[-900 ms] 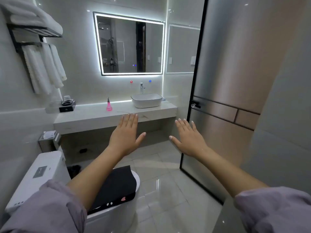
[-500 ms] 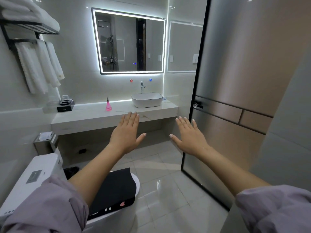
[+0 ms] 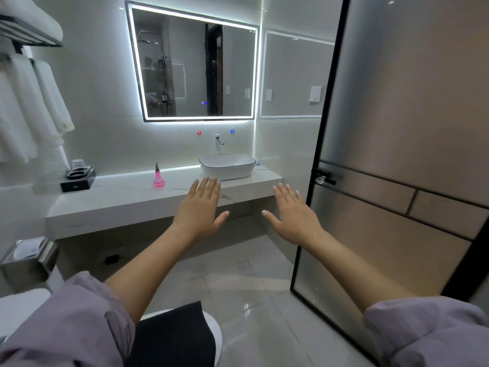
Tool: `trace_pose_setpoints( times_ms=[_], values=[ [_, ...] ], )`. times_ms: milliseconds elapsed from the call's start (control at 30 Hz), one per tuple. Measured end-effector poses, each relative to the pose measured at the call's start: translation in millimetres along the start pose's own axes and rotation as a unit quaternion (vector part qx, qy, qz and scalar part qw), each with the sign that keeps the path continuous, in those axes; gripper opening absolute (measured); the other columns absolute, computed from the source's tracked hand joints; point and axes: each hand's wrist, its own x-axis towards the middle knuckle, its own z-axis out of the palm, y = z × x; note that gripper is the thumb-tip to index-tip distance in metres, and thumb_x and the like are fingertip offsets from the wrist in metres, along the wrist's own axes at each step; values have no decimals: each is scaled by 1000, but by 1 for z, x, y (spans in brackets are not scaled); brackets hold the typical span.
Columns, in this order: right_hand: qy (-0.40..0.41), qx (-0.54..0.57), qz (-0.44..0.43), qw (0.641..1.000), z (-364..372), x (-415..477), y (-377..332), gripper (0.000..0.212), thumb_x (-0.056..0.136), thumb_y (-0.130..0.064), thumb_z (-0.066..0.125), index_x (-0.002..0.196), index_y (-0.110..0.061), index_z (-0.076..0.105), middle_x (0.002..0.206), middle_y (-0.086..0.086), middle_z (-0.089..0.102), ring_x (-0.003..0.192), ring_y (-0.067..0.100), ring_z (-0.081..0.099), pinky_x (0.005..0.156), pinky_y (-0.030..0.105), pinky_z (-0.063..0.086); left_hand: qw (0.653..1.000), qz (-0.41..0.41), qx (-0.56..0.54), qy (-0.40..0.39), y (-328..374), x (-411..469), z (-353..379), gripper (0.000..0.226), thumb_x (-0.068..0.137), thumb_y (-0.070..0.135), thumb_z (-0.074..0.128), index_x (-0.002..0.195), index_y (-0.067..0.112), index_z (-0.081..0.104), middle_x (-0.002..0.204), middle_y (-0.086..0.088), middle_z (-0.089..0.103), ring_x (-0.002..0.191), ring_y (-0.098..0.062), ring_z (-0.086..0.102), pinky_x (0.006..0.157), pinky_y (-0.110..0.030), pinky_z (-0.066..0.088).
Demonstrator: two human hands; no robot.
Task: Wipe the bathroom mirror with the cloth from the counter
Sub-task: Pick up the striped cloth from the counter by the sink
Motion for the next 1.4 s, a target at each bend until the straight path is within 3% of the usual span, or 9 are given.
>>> trace_pose_setpoints(
  times_ms=[433, 867, 1400],
  values=[
    [5, -13, 4, 1000, 58, 149, 30, 74, 100, -52, 27, 153, -10, -2, 162, 6, -6, 148, 18, -9, 119, 31, -9, 999, -29, -10, -34, -66, 132, 86, 76, 95, 56, 24, 151, 10, 1, 160, -8, 0, 147, -24, -4, 110, -34, -14],
    [-23, 23, -36, 999, 130, 311, 141, 74, 99, -52, 30, 154, -12, 1, 162, 6, -3, 149, 18, -6, 115, 28, -8, 996, -79, 1, -50, -44, 281, 170, 75, 96, 54, 22, 150, 7, -1, 160, -10, 0, 147, -24, -2, 117, -37, -6],
    [-81, 69, -63, 992, 195, 467, 254, 76, 99, -52, 33, 153, -11, -2, 162, 6, -7, 148, 19, -7, 118, 31, -5, 989, -126, 22, -81, -16, 435, 258, 75, 96, 54, 20, 150, 7, -1, 160, -9, -1, 147, -24, -3, 117, -37, -9]
  ],
)
